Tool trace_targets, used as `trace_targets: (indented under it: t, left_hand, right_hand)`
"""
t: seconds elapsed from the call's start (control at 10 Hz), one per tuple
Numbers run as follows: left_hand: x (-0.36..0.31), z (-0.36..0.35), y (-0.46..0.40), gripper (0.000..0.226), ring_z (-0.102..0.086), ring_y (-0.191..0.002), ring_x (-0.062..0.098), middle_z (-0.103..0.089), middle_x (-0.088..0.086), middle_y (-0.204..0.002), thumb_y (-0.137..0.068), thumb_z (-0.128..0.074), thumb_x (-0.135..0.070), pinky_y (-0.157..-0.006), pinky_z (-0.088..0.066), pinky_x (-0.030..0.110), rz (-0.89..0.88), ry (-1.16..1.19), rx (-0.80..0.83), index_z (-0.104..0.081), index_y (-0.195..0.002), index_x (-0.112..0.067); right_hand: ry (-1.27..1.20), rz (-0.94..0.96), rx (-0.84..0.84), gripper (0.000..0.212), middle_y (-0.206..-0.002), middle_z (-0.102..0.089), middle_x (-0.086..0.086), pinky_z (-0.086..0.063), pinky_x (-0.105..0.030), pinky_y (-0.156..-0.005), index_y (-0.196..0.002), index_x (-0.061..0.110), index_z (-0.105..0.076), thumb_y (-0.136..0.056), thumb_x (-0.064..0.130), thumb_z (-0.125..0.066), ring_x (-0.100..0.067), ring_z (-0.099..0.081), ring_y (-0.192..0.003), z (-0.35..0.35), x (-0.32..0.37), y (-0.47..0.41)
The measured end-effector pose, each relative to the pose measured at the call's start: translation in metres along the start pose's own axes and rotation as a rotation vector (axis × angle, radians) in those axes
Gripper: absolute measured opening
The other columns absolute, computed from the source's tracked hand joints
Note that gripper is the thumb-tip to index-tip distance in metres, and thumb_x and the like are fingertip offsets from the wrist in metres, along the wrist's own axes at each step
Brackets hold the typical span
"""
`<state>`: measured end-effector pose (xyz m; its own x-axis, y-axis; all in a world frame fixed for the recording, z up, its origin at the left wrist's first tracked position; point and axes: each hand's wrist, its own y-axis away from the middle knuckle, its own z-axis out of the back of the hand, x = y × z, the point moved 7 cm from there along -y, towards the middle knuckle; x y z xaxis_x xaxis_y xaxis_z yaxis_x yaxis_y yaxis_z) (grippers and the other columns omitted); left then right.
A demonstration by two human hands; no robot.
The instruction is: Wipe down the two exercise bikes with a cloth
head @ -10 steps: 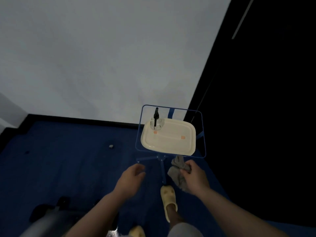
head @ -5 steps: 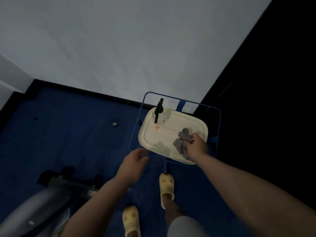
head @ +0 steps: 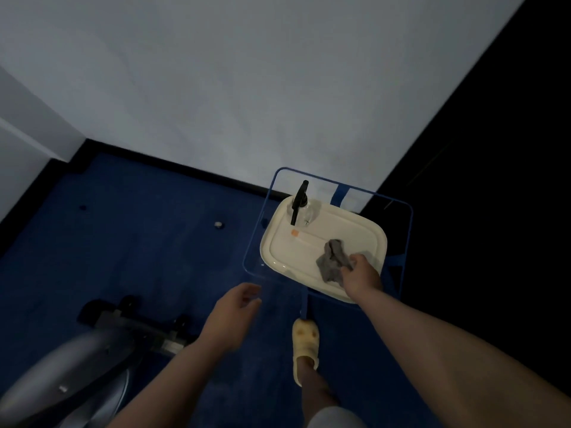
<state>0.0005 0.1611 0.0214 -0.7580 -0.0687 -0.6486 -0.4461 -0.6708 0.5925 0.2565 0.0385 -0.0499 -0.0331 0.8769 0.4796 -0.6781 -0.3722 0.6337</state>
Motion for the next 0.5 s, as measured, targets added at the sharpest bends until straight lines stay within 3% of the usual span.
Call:
trace_targets:
  t: [0.2, 0.3, 0.4, 0.5]
  left_hand:
    - [0.004, 0.028, 0.05, 0.024, -0.059, -0.105, 0.01, -0.064, -0.007, -0.112, -0.092, -0.055, -0.019, -0.098, -0.047, 0.034, -0.125, 0.017, -0.006, -0.061, -0.116, -0.023]
    - [0.018, 0.043, 0.088, 0.022, -0.058, -0.104, 0.007, -0.062, -0.011, -0.11, -0.093, -0.053, -0.019, -0.092, -0.047, 0.027, -0.232, 0.031, -0.014, -0.06, -0.113, -0.026]
    - [0.043, 0.052, 0.132, 0.02, -0.058, -0.104, 0.006, -0.063, -0.012, -0.107, -0.093, -0.052, -0.017, -0.087, -0.046, 0.023, -0.315, 0.033, -0.007, -0.061, -0.107, -0.028]
    - [0.068, 0.057, 0.173, 0.025, -0.058, -0.107, 0.01, -0.063, -0.005, -0.117, -0.093, -0.052, -0.016, -0.095, -0.047, 0.03, -0.364, 0.007, 0.009, -0.061, -0.116, -0.022]
  right_hand:
    - [-0.052, 0.095, -0.102, 0.041, -0.131, -0.056, -0.008, -0.041, -0.025, -0.075, -0.138, 0.015, -0.042, -0.098, 0.022, -0.047, -0.025, -0.056, -0.102, 0.008, 0.002, 0.08]
    - [-0.072, 0.121, -0.205, 0.034, -0.124, -0.059, -0.009, -0.043, -0.028, -0.07, -0.13, 0.017, -0.048, -0.097, 0.025, -0.049, -0.021, -0.054, -0.09, 0.01, -0.004, 0.138]
    - [-0.115, 0.14, -0.279, 0.033, -0.122, -0.059, -0.007, -0.047, -0.03, -0.07, -0.129, 0.019, -0.048, -0.097, 0.027, -0.048, -0.022, -0.056, -0.09, 0.007, -0.018, 0.206]
    - [-0.119, 0.168, -0.342, 0.035, -0.123, -0.059, -0.004, -0.05, -0.031, -0.074, -0.13, 0.021, -0.048, -0.096, 0.03, -0.049, -0.021, -0.058, -0.096, -0.004, -0.03, 0.272]
